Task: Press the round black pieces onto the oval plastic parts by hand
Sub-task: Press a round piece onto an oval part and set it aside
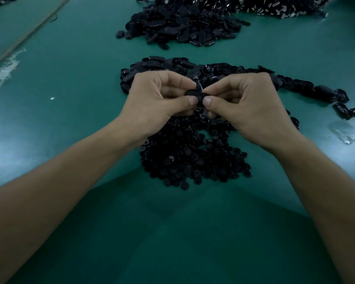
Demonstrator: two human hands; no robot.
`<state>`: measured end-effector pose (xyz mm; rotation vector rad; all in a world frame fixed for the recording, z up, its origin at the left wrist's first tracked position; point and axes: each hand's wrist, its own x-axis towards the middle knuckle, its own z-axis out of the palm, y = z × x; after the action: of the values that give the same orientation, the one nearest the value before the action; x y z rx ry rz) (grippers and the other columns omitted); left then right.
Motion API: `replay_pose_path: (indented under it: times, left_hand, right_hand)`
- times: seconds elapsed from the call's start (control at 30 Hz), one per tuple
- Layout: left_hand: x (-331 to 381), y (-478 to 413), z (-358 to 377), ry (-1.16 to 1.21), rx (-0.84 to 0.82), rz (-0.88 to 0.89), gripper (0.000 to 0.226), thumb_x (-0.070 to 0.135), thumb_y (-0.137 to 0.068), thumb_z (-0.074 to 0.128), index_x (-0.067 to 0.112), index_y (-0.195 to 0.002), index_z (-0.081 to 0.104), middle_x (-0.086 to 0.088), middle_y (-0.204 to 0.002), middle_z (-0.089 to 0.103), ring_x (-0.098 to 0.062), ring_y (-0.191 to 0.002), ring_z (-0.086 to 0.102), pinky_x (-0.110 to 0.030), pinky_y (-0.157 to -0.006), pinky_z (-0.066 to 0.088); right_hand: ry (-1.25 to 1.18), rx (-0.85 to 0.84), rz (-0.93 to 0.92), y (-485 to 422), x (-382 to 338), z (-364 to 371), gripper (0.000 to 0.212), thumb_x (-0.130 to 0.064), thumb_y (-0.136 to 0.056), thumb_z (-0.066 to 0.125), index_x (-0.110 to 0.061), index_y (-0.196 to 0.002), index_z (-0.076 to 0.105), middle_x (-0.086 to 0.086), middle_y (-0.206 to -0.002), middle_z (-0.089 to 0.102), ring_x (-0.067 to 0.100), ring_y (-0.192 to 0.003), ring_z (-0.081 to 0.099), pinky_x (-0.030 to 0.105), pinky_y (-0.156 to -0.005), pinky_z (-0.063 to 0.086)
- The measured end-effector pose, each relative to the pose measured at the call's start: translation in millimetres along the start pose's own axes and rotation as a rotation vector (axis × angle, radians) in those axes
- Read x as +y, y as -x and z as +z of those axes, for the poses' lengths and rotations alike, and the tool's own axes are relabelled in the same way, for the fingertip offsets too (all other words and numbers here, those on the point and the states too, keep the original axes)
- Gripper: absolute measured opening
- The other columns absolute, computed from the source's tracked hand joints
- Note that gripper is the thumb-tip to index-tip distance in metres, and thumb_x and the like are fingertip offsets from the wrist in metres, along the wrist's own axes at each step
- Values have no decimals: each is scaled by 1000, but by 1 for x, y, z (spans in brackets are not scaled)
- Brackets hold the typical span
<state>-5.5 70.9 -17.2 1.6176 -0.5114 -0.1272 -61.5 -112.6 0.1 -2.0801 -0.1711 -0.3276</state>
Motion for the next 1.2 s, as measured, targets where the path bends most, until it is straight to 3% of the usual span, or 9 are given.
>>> replay_pose_path:
  times: [0.23,0.33,0.5,0.63,0.77,1.2]
  left_hand:
    - [5,-1,-1,-45,-18,12,21,0,-82,79,15,-92,69,0,-73,75,-17,-69,74,-24,-68,59]
    - [5,-1,0,-18,40,-1,21,-2,-81,79,14,-91,68,-1,-71,75,-17,-65,73,-29,-67,61]
    - [3,2,6,53,139,-27,22,-4,-80,79,13,-89,67,0,-69,73,-19,-67,74,-31,-69,62]
    - [3,5,10,48,188,-10,23,-2,-79,81,15,-87,67,-2,-70,74,-24,-70,75,-38,-74,64]
    - [4,7,11,-23,204,53,24,3,-77,84,19,-85,68,-1,-73,75,-21,-70,75,-33,-71,63]
    - [3,6,10,-27,202,84,24,8,-71,84,22,-86,71,-2,-76,77,-20,-70,75,-35,-72,63]
  right_hand:
    - [53,3,-14,2,2,1,12,-20,-89,75,-22,-101,73,-8,-80,74,6,-73,73,24,-72,58]
    - [171,94,-112,4,1,8,18,-21,-88,77,-23,-106,75,-12,-88,72,2,-80,70,21,-78,57]
    - [410,242,-245,6,0,18,13,-21,-88,76,-19,-101,78,-4,-95,63,6,-79,59,7,-71,46]
    - [309,215,-179,6,-3,20,9,-14,-88,75,-18,-96,75,-5,-89,67,3,-78,62,12,-73,50]
    - [133,187,-60,5,-6,20,10,-14,-90,73,-23,-91,69,-14,-80,68,2,-73,67,16,-70,54]
    - [56,227,2,3,-8,15,18,-12,-87,74,-28,-85,65,-8,-80,70,9,-74,69,28,-71,58]
